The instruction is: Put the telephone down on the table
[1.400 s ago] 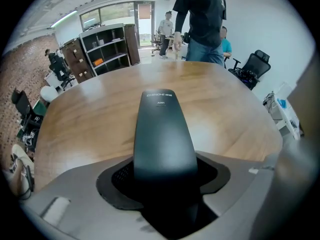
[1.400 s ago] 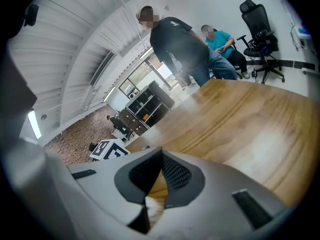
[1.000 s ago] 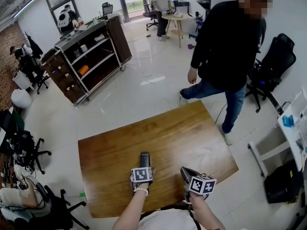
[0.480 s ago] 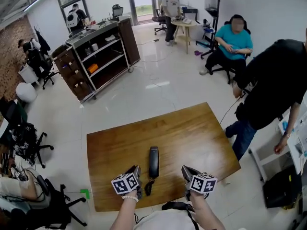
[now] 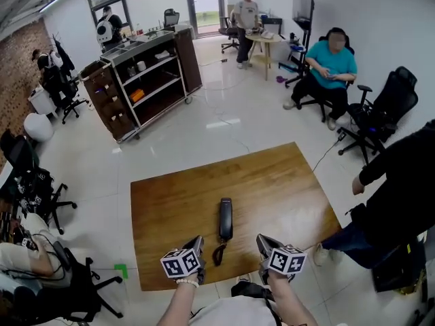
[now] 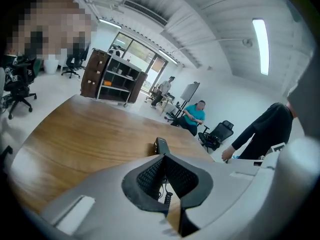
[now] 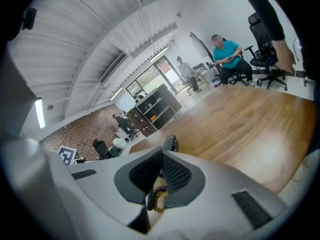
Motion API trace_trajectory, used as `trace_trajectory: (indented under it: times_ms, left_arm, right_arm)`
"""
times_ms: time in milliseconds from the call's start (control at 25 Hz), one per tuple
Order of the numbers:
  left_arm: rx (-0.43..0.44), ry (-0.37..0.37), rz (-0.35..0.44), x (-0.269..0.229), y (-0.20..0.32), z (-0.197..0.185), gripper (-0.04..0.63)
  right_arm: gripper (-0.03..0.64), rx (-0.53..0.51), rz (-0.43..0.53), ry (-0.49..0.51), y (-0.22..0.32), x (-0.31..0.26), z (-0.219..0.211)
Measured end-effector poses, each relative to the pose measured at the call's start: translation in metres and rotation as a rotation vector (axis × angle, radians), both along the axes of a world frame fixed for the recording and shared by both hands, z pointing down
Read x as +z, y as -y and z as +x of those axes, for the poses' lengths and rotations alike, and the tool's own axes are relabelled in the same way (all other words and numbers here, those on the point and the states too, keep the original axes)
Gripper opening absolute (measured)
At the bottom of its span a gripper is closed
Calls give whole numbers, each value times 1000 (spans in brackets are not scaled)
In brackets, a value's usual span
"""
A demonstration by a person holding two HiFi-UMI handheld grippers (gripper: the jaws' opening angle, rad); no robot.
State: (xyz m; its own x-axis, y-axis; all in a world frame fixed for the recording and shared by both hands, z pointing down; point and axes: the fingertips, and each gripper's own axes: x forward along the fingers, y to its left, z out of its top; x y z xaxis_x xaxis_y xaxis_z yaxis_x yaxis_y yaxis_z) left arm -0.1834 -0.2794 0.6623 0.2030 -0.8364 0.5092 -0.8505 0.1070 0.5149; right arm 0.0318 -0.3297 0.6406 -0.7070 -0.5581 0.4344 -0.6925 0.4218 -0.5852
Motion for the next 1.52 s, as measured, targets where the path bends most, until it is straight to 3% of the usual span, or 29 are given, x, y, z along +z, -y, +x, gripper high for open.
trace_trajectory:
  times_ms: [520,880,1520]
  left_arm:
    - [126,39,65,-24,-60,20,0]
    - [179,75,58,-22,-96,27,0]
    - [223,80,82,-35,-121,34,0]
  right_arm:
    - [6,37,44,-27,-91,-9,-6]
    - [6,76,66,-63,-140,-6,0]
    - [6,97,156,-96,-161,-32,0]
